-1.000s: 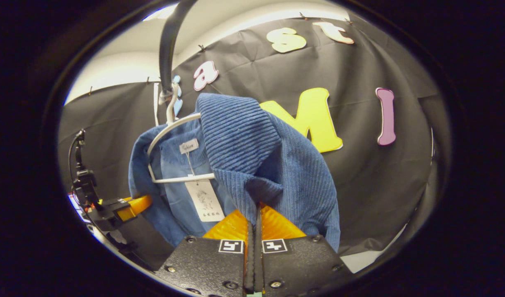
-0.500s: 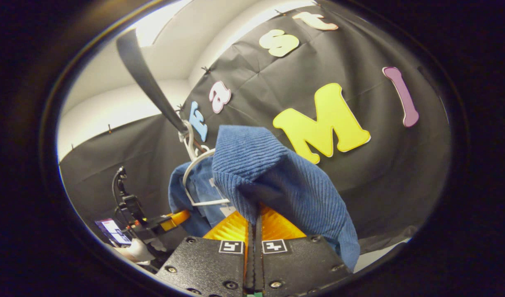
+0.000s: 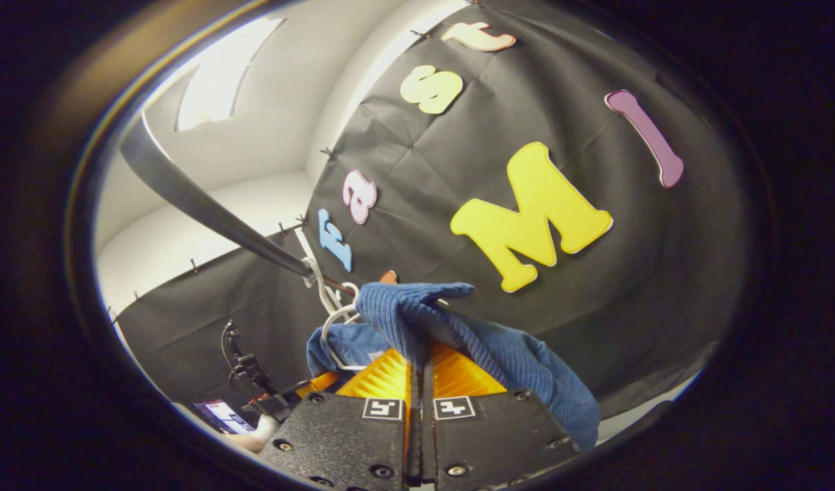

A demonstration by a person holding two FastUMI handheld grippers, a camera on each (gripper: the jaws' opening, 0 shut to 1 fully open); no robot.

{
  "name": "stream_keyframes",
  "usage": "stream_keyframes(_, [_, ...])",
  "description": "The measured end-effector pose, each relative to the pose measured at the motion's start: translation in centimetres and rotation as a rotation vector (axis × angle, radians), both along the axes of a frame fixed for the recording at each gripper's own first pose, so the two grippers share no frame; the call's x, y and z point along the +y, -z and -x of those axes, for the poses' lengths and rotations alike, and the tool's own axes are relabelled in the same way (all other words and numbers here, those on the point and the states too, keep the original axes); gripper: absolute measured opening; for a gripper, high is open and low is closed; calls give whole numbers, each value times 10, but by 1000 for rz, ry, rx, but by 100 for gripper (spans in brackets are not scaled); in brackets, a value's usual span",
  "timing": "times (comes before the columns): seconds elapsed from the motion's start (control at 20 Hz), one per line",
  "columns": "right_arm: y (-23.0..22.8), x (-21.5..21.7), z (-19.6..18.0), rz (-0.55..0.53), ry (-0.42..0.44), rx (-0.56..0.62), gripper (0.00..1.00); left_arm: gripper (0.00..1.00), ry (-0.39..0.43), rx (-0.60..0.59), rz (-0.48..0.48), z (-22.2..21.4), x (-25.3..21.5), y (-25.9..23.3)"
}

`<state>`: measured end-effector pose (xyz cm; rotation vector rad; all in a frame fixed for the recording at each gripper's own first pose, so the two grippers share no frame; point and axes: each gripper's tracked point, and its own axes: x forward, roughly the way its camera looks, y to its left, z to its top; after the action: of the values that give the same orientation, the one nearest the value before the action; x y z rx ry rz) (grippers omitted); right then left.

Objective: Grasp the clothes on the hanger with both hands and then place them into the laundry hamper below.

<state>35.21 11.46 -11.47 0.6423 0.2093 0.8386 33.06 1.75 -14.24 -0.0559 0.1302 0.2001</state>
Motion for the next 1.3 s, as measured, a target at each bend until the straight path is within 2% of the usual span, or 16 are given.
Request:
stream_keyframes(0.05, [-3,-5,-1,-18,14,1,4,0,-5,-4,10,0,3,-2])
stream_keyframes(0.15, [-10,-14,-8,-52,50,6,4,3,-26,-24,14,0,18,-11])
stream_keyframes(0.2, [-14,-17,-13,-73,68,10,4,0,-32,-24,28,-2,23,-14])
stream_keyframes(0.25, [-16,-17,-16,-81,72,13,4,3,-33,-15,47,-5,27,-13])
stream_keyframes(0.3, [-16,-18,-18,-85,76,16,4,0,-38,-5,57,-8,32,-8])
stream_keyframes(0.45, [-15,-19,-12,-135,48,42,4,3,-34,20,78,-12,39,4])
stream_keyframes(0.6, [-16,-31,-19,-188,60,70,4,3,-23,34,77,-16,34,10])
stream_keyframes(0.85, [2,-57,-39,-129,202,120,4,3,-10,54,79,-16,22,22])
stream_keyframes(1.1, [34,-57,-50,-21,254,161,3,3,-12,87,87,-15,22,37])
stream_keyframes(1.25, [53,-55,-51,-14,257,222,3,3,-6,135,132,-12,24,59])
stream_keyframes(1.3, [60,-56,-51,-7,262,241,3,0,-6,151,142,-8,24,67])
